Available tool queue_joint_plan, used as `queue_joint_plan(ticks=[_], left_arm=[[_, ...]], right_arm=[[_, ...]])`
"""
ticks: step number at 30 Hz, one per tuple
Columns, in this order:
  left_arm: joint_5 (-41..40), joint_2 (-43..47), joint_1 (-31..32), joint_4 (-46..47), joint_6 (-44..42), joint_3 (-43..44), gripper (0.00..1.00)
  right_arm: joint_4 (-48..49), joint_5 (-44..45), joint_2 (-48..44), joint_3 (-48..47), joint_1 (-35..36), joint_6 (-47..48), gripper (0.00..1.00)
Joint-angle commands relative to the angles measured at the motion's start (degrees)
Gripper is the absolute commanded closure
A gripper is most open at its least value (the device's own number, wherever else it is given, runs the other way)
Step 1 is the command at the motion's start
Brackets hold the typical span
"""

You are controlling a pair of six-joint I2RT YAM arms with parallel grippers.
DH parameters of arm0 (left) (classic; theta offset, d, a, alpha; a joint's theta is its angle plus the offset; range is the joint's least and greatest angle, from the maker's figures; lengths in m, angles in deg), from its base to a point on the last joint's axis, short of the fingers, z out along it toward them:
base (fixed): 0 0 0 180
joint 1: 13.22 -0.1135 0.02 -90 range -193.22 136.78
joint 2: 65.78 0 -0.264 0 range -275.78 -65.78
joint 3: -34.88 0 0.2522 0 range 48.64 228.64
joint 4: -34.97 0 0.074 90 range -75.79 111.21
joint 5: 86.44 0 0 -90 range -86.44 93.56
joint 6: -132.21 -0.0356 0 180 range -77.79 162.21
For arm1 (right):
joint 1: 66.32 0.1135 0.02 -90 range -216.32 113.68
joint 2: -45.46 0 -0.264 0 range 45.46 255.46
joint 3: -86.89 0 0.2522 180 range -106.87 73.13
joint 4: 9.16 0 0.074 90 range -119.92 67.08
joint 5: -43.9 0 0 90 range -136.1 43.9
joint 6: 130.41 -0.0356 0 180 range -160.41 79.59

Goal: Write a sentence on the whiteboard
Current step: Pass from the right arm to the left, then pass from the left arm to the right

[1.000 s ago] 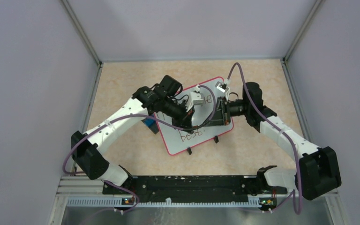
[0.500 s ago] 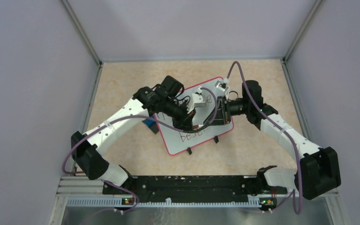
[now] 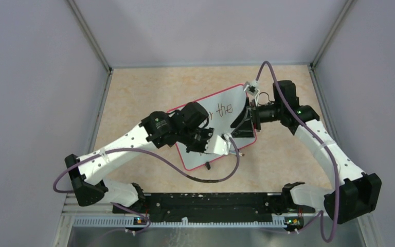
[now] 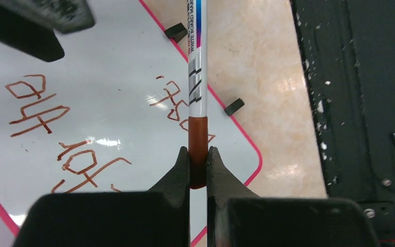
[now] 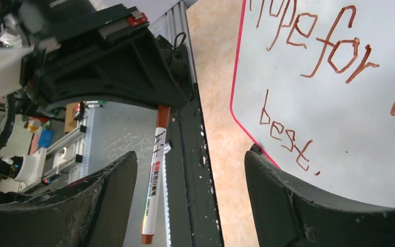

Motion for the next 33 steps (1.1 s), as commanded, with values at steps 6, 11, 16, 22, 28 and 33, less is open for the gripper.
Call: queue_joint_plan(ticks=[6, 11, 16, 22, 28, 33], left_arm=[[-25.8, 0.4, 10.7, -1.5, -14.5, -1.9, 1.00], [-26.1, -0.3, 12.2, -0.3, -14.9, -0.9, 1.00], [-26.4, -0.5, 13.1, -0.1, -15.1, -0.9, 1.00], [-27.8, -0.3, 13.2, 0.2, -13.7, -1.0, 1.00], [-30.7, 0.3, 13.2, 2.1, -10.3, -1.2, 0.75], [-30.5, 0.4, 12.0, 2.7, -5.5, 0.8, 0.32]], right_arm=[[-14.2, 6.0, 1.4, -3.4, 9.2, 12.2, 0.39], [-15.9, 9.0, 3.5, -3.1, 13.2, 13.7, 0.41], [-15.5, 9.2, 5.7, -4.0, 15.3, 13.4, 0.48], [-15.3, 10.0, 6.6, -4.6, 16.1, 13.4, 0.73], [-15.4, 10.1, 6.4, -5.9, 16.1, 12.9, 1.00], [-13.3, 9.7, 5.4, -5.7, 14.2, 10.7, 1.00]])
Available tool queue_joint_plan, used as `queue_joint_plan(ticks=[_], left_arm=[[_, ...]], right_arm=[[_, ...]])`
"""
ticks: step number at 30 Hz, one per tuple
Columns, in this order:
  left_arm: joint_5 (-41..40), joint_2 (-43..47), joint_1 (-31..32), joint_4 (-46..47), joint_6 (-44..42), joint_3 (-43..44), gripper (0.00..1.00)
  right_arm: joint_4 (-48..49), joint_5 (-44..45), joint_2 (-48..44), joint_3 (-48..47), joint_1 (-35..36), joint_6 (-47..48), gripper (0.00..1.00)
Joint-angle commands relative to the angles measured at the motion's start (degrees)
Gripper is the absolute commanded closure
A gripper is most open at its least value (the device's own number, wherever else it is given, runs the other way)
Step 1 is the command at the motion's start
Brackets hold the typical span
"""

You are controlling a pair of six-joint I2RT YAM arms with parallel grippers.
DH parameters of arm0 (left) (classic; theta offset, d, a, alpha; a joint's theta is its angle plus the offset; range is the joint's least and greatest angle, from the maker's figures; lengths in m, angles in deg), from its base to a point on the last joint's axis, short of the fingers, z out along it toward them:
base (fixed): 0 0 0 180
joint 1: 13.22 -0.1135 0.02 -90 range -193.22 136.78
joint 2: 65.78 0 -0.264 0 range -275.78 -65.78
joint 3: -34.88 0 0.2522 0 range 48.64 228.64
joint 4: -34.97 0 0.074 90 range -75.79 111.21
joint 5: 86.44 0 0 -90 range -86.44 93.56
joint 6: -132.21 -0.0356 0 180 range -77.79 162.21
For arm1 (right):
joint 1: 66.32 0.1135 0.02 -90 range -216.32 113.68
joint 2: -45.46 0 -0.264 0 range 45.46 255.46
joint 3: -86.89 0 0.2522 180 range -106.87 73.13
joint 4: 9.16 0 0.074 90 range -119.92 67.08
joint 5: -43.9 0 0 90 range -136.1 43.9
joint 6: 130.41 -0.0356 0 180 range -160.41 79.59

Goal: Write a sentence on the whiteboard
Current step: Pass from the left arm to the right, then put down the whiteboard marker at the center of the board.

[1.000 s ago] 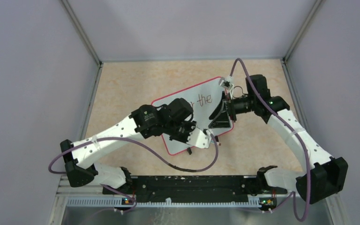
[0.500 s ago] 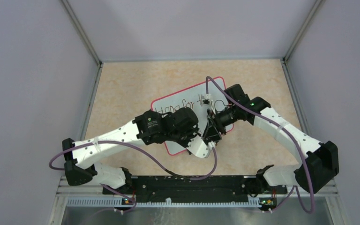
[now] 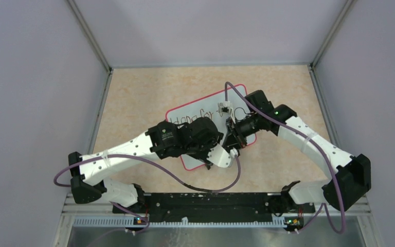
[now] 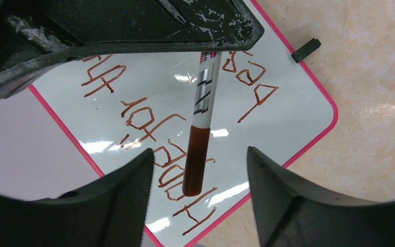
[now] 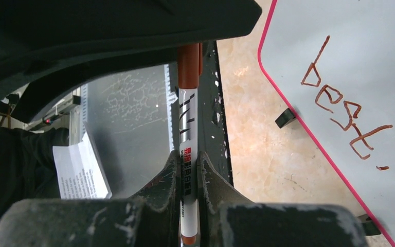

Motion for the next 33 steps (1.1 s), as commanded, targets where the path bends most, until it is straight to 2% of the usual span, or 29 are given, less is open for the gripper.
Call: queue_joint_plan(ticks=[1, 5, 7, 13, 18, 24, 29, 33], left_arm=[[0.7, 0.4, -1.6, 2.6, 6.1, 3.1, 0.26], [5.4, 0.4, -5.0, 3.3, 11.0, 7.0, 0.06], [8.6, 0.3, -7.7, 4.1, 13.9, 8.5, 0.01], [21.9, -0.1, -20.6, 7.4, 27.9, 13.3, 0.01], [26.3, -1.3, -31.1, 9.3, 36.6, 16.7, 0.01], [35.4, -2.6, -44.4, 11.0, 44.7, 19.0, 0.01], [45.0, -4.4, -59.4, 13.1, 50.0, 17.4, 0.01], [51.9, -5.4, -73.0, 15.9, 52.7, 12.6, 0.01]], right_arm=[[2.8, -1.5, -1.3, -2.5, -2.5, -2.0, 1.00], [3.8, -2.7, -2.0, -2.9, -7.8, -2.7, 1.00], [4.9, -3.8, -2.5, -2.9, -11.2, -3.7, 1.00], [6.0, -4.6, -2.9, -5.1, -22.7, -4.6, 1.00], [3.9, -3.9, -2.5, -7.1, -29.7, -1.8, 1.00], [0.0, 0.3, -2.3, -6.8, -38.3, 3.6, 1.00], [-1.3, 10.4, -2.7, -4.0, -44.2, 8.3, 1.00], [1.5, 19.1, -3.4, 0.6, -45.6, 8.9, 1.00]])
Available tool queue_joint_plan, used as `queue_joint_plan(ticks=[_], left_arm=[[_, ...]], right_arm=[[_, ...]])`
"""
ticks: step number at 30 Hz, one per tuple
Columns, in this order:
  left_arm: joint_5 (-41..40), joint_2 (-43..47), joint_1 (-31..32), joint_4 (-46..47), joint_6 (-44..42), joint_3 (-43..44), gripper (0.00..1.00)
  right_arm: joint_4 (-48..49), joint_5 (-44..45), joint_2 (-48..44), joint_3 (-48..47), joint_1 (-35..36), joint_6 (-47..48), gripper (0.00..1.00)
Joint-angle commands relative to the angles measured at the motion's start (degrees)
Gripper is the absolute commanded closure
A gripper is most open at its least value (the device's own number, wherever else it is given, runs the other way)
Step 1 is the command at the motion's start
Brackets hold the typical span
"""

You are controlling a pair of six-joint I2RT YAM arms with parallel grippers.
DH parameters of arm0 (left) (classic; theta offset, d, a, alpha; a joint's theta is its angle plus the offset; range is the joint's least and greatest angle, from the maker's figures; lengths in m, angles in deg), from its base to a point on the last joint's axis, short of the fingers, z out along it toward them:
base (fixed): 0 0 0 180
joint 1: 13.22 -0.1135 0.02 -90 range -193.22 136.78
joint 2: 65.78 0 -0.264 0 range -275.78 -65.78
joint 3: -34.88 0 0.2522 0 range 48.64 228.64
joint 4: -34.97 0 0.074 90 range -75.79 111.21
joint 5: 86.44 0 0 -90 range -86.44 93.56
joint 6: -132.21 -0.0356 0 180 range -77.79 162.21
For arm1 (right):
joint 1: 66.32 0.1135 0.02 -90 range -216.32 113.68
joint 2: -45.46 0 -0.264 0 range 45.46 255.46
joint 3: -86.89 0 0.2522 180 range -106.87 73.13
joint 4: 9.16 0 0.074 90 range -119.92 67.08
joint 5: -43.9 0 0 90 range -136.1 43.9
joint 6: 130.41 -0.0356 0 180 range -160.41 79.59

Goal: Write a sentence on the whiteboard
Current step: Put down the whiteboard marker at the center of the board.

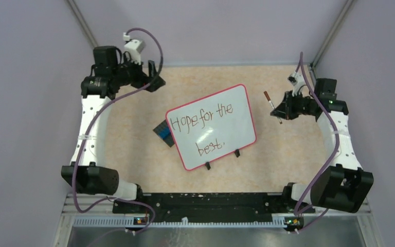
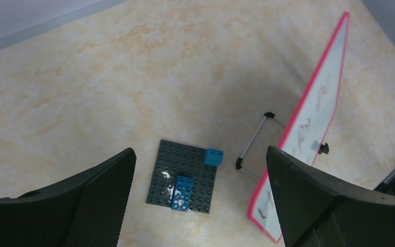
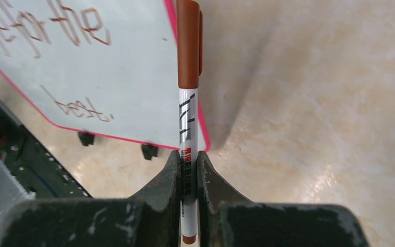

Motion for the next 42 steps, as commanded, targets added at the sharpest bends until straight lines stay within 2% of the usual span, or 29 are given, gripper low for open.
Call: queue_joint_plan(ticks=[1, 6, 12, 20, 24, 30, 37, 42], left_arm=[[10.5, 0.1, -13.5, 6.2, 5.4, -6.3, 0.01], [10.4, 2.7, -19.0, 12.8, 5.6, -17.3, 0.01], [8.5, 2.8, -19.5, 13.4, 1.7, -21.8, 0.01], [10.4, 4.2, -19.5, 15.8, 0.8, -26.9, 0.01], [11.1, 4.4, -19.5, 16.2, 0.8, -27.8, 0.01], [13.1, 4.1, -19.5, 17.1, 0.7, -28.9, 0.01], [13.3, 3.8, -19.5, 16.8, 0.2, -29.3, 0.01], [13.5, 3.8, -19.5, 16.5, -0.2, -29.2, 0.01]], right_arm=[[2.8, 12.3, -2.4, 5.1, -1.0, 2.6, 1.00], [8.4, 22.1, 0.0, 11.1, -1.0, 0.7, 1.00], [16.7, 28.9, 3.6, 17.5, -1.1, -2.0, 1.00], [19.3, 34.8, 9.8, 19.3, -1.1, -5.3, 0.97], [19.0, 35.3, 12.7, 19.1, -1.0, -5.6, 0.90], [19.1, 36.4, 15.8, 19.3, -1.0, -5.9, 0.87], [17.9, 35.9, 16.9, 19.1, -0.9, -5.9, 0.72], [16.1, 35.2, 16.0, 17.5, -1.0, -5.7, 0.67]])
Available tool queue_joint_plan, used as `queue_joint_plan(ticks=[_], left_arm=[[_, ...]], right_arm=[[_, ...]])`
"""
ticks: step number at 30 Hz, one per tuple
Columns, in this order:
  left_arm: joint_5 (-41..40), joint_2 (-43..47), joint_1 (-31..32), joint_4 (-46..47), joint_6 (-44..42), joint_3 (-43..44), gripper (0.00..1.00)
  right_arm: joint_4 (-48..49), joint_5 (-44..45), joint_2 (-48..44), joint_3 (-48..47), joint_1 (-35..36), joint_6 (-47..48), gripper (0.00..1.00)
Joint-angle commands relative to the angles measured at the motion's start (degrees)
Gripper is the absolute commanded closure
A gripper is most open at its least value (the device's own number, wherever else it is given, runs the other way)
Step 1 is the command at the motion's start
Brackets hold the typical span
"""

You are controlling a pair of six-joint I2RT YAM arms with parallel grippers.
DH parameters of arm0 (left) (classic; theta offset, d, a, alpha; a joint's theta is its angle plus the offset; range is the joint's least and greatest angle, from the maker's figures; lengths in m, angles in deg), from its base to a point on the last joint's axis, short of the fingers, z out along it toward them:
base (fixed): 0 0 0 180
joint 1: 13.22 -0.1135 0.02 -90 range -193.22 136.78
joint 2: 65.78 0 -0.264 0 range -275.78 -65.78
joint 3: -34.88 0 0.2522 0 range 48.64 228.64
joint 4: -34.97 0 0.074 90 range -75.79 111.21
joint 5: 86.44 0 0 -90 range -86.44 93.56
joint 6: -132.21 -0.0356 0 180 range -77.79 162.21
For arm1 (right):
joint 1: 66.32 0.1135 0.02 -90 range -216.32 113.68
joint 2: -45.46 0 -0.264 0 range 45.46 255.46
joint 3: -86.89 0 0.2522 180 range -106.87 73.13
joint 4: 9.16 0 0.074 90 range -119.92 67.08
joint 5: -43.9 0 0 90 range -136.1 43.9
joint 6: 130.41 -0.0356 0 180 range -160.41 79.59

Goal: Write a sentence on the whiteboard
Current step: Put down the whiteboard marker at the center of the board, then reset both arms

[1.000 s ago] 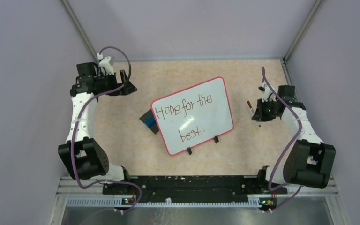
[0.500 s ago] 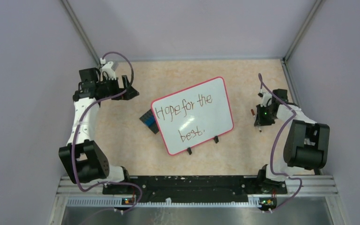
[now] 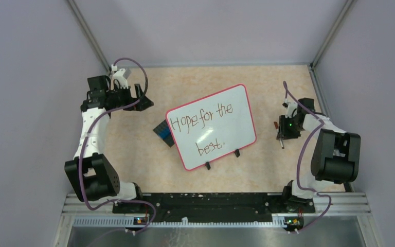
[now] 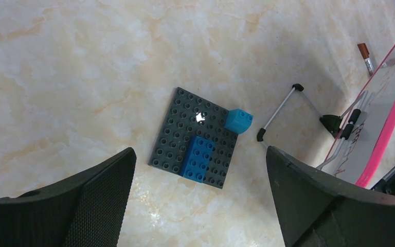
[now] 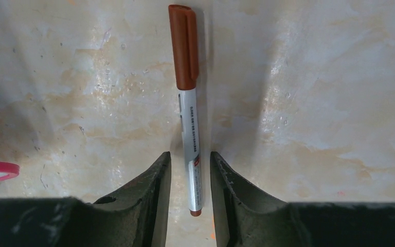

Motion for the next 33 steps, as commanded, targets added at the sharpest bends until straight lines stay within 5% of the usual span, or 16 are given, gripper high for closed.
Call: queue_joint_plan(ticks=[1, 10, 16, 25, 33], left_arm=[[1.9, 1.3, -0.1, 1.9, -1.2, -0.1, 0.01], [1.7, -2.2, -0.1, -2.0, -3.0, 5.2, 0.01], [0.6, -8.3, -0.1, -6.8, -5.3, 16.2, 0.01], [-8.9, -12.9, -1.6, -10.3, -5.4, 35.9, 0.01], [-15.8, -10.4, -4.2, -4.9, -1.2, 34.2, 0.01]], right_arm=[[-2.0, 0.4, -0.4, -2.3, -0.2, 0.2, 0.67], [-6.5, -5.9, -6.0, -12.4, -0.2, -0.6, 0.42], [-8.1, -14.6, -8.6, -22.5, -1.1, -0.1, 0.29], [-1.4, -25.1, -10.5, -33.8, -8.2, -4.6, 0.27], [3.1, -26.8, -10.5, -36.8, -11.8, -8.7, 0.27]])
